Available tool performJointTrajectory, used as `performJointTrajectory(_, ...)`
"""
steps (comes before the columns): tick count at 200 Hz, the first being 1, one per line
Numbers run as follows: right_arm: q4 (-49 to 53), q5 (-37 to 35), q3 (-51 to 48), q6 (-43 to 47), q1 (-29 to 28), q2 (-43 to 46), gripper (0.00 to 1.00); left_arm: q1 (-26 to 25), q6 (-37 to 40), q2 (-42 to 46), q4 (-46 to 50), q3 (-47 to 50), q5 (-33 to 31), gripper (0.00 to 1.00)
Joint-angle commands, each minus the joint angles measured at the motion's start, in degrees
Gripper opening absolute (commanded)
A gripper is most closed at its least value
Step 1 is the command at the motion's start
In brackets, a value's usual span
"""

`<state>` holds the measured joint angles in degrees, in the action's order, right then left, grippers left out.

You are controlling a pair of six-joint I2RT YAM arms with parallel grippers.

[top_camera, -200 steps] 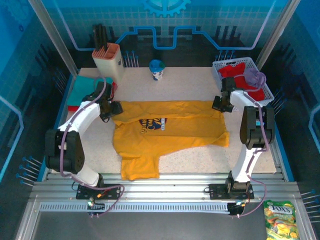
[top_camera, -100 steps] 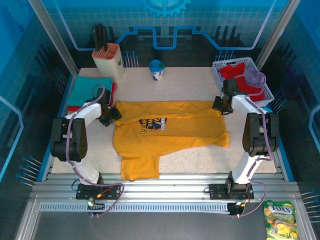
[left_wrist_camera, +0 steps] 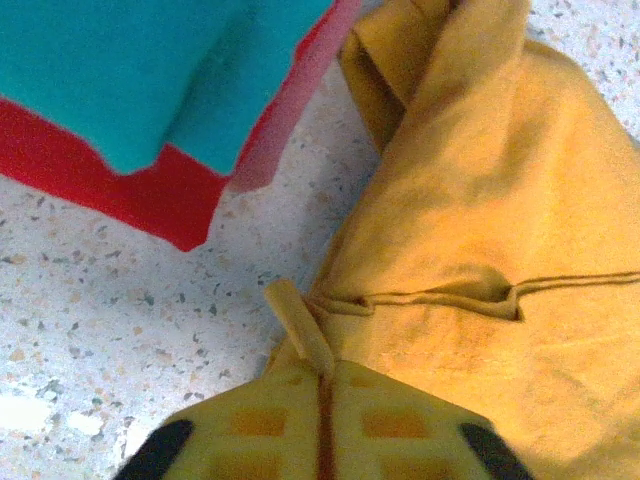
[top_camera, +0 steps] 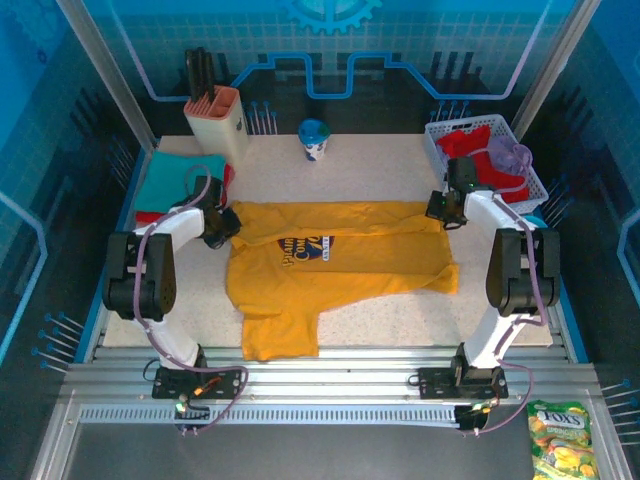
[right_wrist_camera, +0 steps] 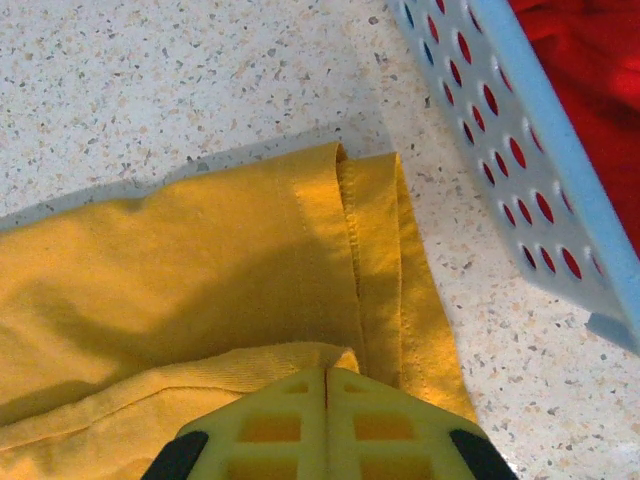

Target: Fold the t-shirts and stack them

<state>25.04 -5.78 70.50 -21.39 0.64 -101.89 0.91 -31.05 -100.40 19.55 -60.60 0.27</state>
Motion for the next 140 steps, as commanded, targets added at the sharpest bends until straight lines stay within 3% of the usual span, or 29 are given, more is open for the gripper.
performJointTrajectory(1,-0.06,-0.52,-0.78,0.57,-0.58,2.03,0.00,-0.40,1.78,0.18,-0.52,0.56,0.08,0.04)
performJointTrajectory(43,0.13,-0.87,-1.97,-0.40,-0.56,3.02,0.00,-5.06,8.29,6.94,0.68,2.86,-1.08,0.02)
performJointTrajectory(98,-0.31,-1.07,-4.13,-0.84,-0.48,3.53,0.00,-14.87,13.12,19.05,2.01,11.84,-10.53,0.06)
performJointTrajectory(125,-0.43,-0.68,-4.49,-0.99,-0.52,3.63,0.00,-17.43,11.91,21.12,3.55,14.91,-12.46,0.26)
performJointTrajectory(131,-0.52,-0.65,-4.58,-0.96,-0.47,3.67,0.00,-17.51,11.28,21.12,4.21,15.16,-12.49,0.39)
performJointTrajectory(140,-0.52,-0.59,-4.58,-0.98,-0.38,3.58,0.00,-17.51,10.33,20.95,5.59,15.02,-12.73,0.69)
